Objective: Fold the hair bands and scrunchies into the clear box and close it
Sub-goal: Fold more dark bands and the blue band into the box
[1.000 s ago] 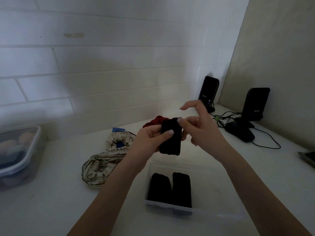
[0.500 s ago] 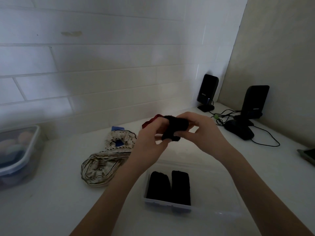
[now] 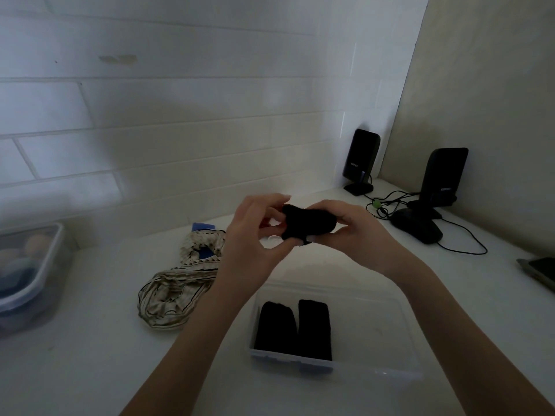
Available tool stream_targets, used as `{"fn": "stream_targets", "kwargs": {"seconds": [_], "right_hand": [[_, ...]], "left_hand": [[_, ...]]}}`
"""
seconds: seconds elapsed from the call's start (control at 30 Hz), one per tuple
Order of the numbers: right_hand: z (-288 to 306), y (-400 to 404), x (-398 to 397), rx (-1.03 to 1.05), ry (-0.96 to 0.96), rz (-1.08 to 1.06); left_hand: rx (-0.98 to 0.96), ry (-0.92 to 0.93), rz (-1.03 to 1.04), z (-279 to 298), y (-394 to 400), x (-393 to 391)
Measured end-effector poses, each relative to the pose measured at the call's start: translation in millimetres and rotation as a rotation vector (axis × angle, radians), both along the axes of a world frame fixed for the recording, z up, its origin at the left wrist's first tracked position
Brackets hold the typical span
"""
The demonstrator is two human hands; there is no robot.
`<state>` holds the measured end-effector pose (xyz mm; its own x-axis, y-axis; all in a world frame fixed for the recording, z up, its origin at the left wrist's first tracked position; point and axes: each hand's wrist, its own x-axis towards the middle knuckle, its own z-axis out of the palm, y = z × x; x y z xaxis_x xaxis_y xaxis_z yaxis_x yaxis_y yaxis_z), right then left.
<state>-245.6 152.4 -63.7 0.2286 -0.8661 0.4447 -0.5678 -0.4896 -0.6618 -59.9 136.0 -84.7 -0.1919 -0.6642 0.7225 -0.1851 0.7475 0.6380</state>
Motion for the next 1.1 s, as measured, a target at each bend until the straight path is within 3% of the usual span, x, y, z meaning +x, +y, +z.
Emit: {"fn": "stream_targets", "kwargs": {"seconds": [0.13, 0.4, 0.53, 0.87, 0.97, 1.1], "right_hand": [[5.1, 2.4, 0.9, 0.014, -0.040, 0.036], [4.9, 5.7, 2.5, 0.178, -0.041, 0.067], [7.5, 7.0, 8.4, 0.246, -0.192, 0.135], [12.4, 25.3, 8.3, 0.308, -0.454, -0.118], [12.8, 47.3, 4.7, 0.367, -0.391, -0.083], [12.0, 75.5, -2.2, 0.324, -0.242, -0.096]], "left_hand": [[0.043, -0.155, -0.006, -0.7, -1.2, 1.4], [0.301, 0.063, -0.158, -1.8, -6.9, 1.1], [0.309, 0.077, -0.185, -3.0, -8.3, 1.7], [0.408, -0.106, -0.222, -1.0, -2.4, 1.2], [0.438, -0.104, -0.307, 3.5, 3.9, 0.3], [0.475, -0.270, -0.467, 6.7, 11.0, 1.9]]}}
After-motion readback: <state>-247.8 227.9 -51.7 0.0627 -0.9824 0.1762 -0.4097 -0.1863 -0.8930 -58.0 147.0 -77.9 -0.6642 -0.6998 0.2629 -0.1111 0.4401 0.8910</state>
